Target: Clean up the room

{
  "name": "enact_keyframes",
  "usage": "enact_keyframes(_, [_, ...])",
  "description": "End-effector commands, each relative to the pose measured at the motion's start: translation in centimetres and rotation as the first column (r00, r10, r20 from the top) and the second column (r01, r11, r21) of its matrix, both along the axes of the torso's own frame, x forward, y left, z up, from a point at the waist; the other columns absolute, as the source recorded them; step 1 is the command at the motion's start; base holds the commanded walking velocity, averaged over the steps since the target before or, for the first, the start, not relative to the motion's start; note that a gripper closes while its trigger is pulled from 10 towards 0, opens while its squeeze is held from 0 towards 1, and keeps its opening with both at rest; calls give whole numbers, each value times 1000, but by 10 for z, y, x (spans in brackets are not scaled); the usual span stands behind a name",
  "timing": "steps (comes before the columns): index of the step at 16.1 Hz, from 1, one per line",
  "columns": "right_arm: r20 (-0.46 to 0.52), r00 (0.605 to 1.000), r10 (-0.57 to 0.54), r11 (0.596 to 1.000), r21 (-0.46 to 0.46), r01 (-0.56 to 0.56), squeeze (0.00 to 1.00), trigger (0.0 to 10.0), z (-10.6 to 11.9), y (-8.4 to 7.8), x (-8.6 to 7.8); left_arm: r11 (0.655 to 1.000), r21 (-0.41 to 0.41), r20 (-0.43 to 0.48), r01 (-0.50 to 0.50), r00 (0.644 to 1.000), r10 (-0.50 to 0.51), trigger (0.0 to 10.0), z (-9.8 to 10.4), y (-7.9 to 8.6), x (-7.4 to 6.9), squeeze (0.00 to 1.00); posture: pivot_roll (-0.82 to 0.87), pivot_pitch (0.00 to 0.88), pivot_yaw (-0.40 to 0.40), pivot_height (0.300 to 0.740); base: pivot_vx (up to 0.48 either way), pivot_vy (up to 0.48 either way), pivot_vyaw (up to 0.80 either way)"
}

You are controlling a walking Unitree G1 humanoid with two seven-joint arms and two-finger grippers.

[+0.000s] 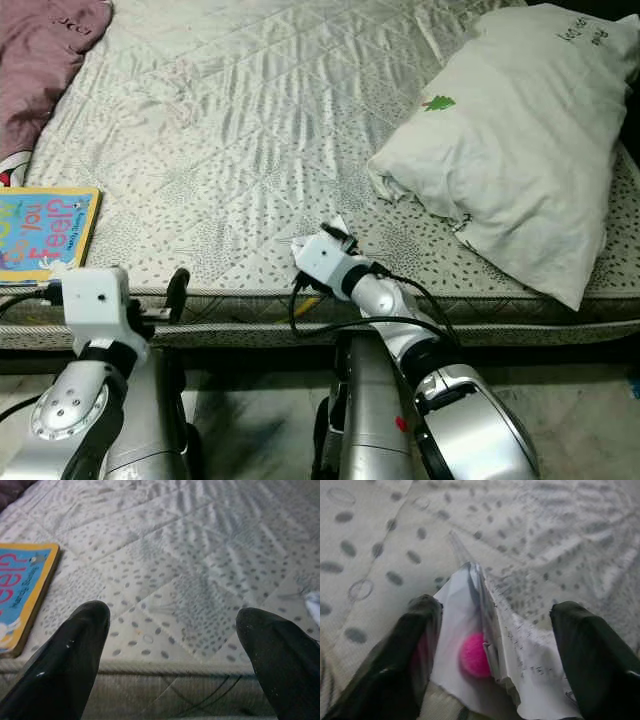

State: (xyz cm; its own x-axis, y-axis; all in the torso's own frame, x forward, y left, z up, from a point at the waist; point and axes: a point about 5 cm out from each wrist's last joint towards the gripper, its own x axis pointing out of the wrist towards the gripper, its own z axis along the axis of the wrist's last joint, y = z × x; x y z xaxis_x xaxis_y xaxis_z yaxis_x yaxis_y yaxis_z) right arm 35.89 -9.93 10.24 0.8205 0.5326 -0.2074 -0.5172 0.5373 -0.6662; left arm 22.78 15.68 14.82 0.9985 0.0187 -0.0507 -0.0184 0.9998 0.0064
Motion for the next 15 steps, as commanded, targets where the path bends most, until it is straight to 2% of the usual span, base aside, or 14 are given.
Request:
enact_keyframes(1, [-32,999,-24,999,-45,23,0,0,-8,-10,-1,1000,7,-21,-8,1000,8,10000,-3,3,-1,0,153,245,-65,516,0,0,0])
enact_keyframes(15, [-57,987,-151,988,-52,149,0,0,-10,-26,5,1000,12,-4,10,1000,-10,10000,-3,3,16,0,154,164,-66,516,0,0,0])
